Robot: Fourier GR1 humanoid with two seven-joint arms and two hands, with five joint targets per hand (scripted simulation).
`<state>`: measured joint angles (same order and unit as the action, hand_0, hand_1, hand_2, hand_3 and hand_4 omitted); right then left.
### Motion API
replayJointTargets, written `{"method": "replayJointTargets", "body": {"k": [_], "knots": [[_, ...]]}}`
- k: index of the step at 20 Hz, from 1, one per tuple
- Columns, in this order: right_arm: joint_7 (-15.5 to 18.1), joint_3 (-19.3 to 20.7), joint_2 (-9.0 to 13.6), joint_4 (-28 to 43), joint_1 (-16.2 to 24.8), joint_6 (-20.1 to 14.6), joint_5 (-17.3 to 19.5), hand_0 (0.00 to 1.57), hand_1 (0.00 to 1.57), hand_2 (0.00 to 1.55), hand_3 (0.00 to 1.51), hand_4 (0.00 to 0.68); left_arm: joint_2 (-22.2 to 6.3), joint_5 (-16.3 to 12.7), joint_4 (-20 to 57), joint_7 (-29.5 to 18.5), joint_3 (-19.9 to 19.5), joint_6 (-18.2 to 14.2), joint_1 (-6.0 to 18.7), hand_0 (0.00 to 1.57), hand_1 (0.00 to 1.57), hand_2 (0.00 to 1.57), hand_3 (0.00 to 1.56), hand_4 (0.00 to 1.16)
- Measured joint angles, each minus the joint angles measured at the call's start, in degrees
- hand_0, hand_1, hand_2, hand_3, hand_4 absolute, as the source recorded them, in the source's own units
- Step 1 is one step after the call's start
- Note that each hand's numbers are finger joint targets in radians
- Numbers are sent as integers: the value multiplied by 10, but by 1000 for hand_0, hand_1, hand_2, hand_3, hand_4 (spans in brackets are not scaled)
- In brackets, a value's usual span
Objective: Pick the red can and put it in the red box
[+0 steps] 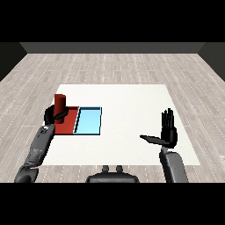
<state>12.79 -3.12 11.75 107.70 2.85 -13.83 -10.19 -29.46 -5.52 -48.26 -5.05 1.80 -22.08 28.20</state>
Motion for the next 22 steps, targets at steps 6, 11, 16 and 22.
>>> {"method": "replayJointTargets", "body": {"k": [6,11,16,22], "knots": [[15,-8,-3,-37,-26,1,27,0,0,0,0,0,-5,27,189,-27,-18,17,66,1564,1564,1486,1365,958],[27,-11,-7,-87,-49,-7,53,0,0,0,0,0,23,51,307,-47,-19,3,96,563,563,632,494,760],[46,-4,-10,-121,-60,-7,62,0,0,0,0,0,37,53,375,-79,-31,29,108,0,0,0,0,629],[67,-2,-16,-134,-57,1,60,0,0,0,0,0,21,106,428,-44,13,79,141,0,0,0,0,0]]}}
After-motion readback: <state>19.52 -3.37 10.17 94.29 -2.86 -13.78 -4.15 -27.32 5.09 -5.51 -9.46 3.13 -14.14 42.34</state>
